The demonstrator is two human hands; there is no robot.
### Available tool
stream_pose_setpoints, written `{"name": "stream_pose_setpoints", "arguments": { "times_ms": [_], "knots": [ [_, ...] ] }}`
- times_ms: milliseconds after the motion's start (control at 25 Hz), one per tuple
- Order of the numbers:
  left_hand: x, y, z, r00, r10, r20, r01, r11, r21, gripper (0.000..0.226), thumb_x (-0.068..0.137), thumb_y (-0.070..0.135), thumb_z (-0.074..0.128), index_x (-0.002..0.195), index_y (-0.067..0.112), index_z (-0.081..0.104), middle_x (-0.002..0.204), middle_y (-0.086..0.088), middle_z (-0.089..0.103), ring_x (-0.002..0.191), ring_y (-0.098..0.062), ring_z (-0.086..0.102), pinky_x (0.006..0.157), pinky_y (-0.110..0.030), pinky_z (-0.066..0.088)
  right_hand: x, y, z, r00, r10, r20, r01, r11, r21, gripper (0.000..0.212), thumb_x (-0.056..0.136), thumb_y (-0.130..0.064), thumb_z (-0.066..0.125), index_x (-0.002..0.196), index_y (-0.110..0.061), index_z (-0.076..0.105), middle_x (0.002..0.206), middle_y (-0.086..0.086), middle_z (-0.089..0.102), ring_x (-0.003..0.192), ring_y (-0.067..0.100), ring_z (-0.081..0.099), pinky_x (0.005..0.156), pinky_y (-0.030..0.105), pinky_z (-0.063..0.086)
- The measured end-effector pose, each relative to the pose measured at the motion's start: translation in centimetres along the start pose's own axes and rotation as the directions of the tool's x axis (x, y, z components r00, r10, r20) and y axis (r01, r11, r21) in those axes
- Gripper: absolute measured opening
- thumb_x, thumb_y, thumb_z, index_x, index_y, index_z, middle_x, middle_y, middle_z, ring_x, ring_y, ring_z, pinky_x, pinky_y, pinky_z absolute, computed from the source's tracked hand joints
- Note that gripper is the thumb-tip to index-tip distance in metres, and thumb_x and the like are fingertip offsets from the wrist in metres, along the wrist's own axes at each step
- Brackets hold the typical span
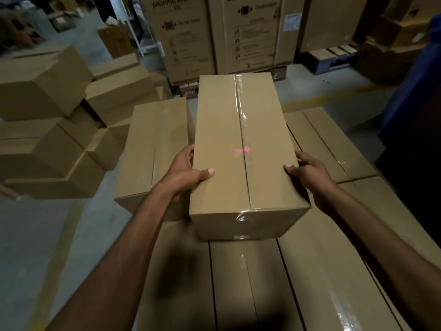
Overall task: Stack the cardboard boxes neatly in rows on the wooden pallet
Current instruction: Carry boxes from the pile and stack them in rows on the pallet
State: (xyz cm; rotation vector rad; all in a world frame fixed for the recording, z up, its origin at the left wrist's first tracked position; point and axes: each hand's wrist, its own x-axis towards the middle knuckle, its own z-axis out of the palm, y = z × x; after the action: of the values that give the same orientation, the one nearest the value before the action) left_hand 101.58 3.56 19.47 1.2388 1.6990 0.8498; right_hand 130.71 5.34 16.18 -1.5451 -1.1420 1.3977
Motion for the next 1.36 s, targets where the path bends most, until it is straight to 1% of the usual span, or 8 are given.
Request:
{"name": "stream_pose_setpoints", "arguments": {
  "times_ms": [520, 800, 880, 960, 1080, 1160, 1240, 1360],
  "knots": [
    [11.7, -3.1, -1.3, 0.996, -0.068, -0.056, 0.068, 0.998, 0.012, 0.075, 0.083, -0.001, 0.080, 0.147, 0.010, 0.043, 0.140, -0.005, 0.059, 0.116, -0.014, 0.056, 0.094, -0.024, 0.044, 14.2, -0.6, 4.4, 0.997, -0.018, 0.071, 0.023, 0.998, -0.065, 0.049, 0.099, -0.003, 0.058, 0.143, -0.024, 0.058, 0.114, -0.008, 0.071, 0.103, 0.011, 0.067, 0.087, 0.028, 0.054],
    [16.0, -4.9, -1.3, 0.998, -0.049, -0.045, 0.051, 0.998, 0.046, 0.066, 0.087, 0.001, 0.077, 0.145, 0.009, 0.046, 0.123, 0.003, 0.059, 0.111, -0.012, 0.056, 0.085, -0.018, 0.042, 18.5, 0.8, 5.9, 0.997, -0.027, 0.077, 0.030, 0.999, -0.041, 0.051, 0.099, -0.001, 0.056, 0.144, -0.023, 0.058, 0.122, -0.002, 0.072, 0.099, 0.008, 0.069, 0.074, 0.021, 0.051],
    [17.1, -5.9, -1.4, 0.997, -0.058, -0.047, 0.061, 0.996, 0.062, 0.066, 0.085, 0.008, 0.081, 0.143, 0.014, 0.049, 0.127, 0.003, 0.061, 0.116, -0.015, 0.058, 0.092, -0.022, 0.045, 19.6, 1.1, 6.1, 0.996, -0.038, 0.077, 0.042, 0.998, -0.051, 0.051, 0.099, -0.001, 0.056, 0.145, -0.023, 0.057, 0.125, -0.002, 0.071, 0.099, 0.007, 0.068, 0.073, 0.019, 0.051],
    [18.1, -7.1, -1.8, 0.995, -0.077, -0.071, 0.090, 0.973, 0.211, 0.076, 0.080, 0.026, 0.086, 0.145, 0.024, 0.048, 0.144, -0.005, 0.054, 0.129, -0.026, 0.052, 0.110, -0.037, 0.042, 20.7, 1.8, 6.4, 0.996, -0.036, 0.084, 0.042, 0.997, -0.065, 0.056, 0.099, -0.002, 0.058, 0.150, -0.025, 0.052, 0.135, 0.000, 0.066, 0.105, 0.009, 0.066, 0.078, 0.019, 0.050],
    [17.8, -9.0, -1.8, 0.992, -0.059, -0.113, 0.114, 0.813, 0.572, 0.089, 0.086, 0.044, 0.078, 0.159, 0.036, 0.027, 0.160, -0.013, 0.031, 0.145, -0.039, 0.029, 0.118, -0.049, 0.027, 21.4, 3.4, 7.4, 0.987, -0.036, 0.158, 0.066, 0.979, -0.191, 0.067, 0.098, -0.004, 0.064, 0.157, -0.026, 0.041, 0.155, 0.002, 0.047, 0.129, 0.017, 0.053, 0.099, 0.026, 0.044],
    [17.1, -10.4, -1.7, 0.999, 0.004, -0.035, 0.016, 0.828, 0.561, 0.092, 0.088, 0.056, 0.071, 0.161, 0.036, 0.019, 0.166, -0.004, 0.026, 0.151, -0.036, 0.024, 0.122, -0.053, 0.024, 21.4, 4.6, 8.2, 0.987, -0.039, 0.153, 0.077, 0.963, -0.256, 0.065, 0.099, -0.010, 0.063, 0.157, -0.028, 0.039, 0.162, 0.002, 0.039, 0.140, 0.020, 0.043, 0.110, 0.033, 0.040],
    [16.1, -11.6, -2.4, 0.996, 0.020, 0.089, -0.057, 0.900, 0.433, 0.101, 0.079, 0.071, 0.069, 0.161, 0.038, 0.020, 0.168, 0.003, 0.023, 0.153, -0.027, 0.026, 0.123, -0.054, 0.026, 21.1, 5.2, 8.9, 0.989, -0.118, 0.089, 0.143, 0.916, -0.376, 0.059, 0.101, -0.020, 0.061, 0.156, -0.030, 0.040, 0.162, 0.003, 0.038, 0.145, 0.027, 0.041, 0.118, 0.045, 0.037],
    [14.7, -12.2, -4.1, 0.967, -0.002, 0.253, -0.095, 0.924, 0.370, 0.108, 0.074, 0.056, 0.081, 0.162, 0.035, 0.021, 0.169, 0.003, 0.020, 0.153, -0.021, 0.024, 0.123, -0.040, 0.023, 20.0, 5.4, 9.9, 0.957, -0.261, 0.124, 0.269, 0.649, -0.712, 0.057, 0.100, -0.044, 0.059, 0.153, -0.031, 0.043, 0.166, 0.007, 0.028, 0.149, 0.036, 0.028, 0.119, 0.056, 0.032]
  ]
}}
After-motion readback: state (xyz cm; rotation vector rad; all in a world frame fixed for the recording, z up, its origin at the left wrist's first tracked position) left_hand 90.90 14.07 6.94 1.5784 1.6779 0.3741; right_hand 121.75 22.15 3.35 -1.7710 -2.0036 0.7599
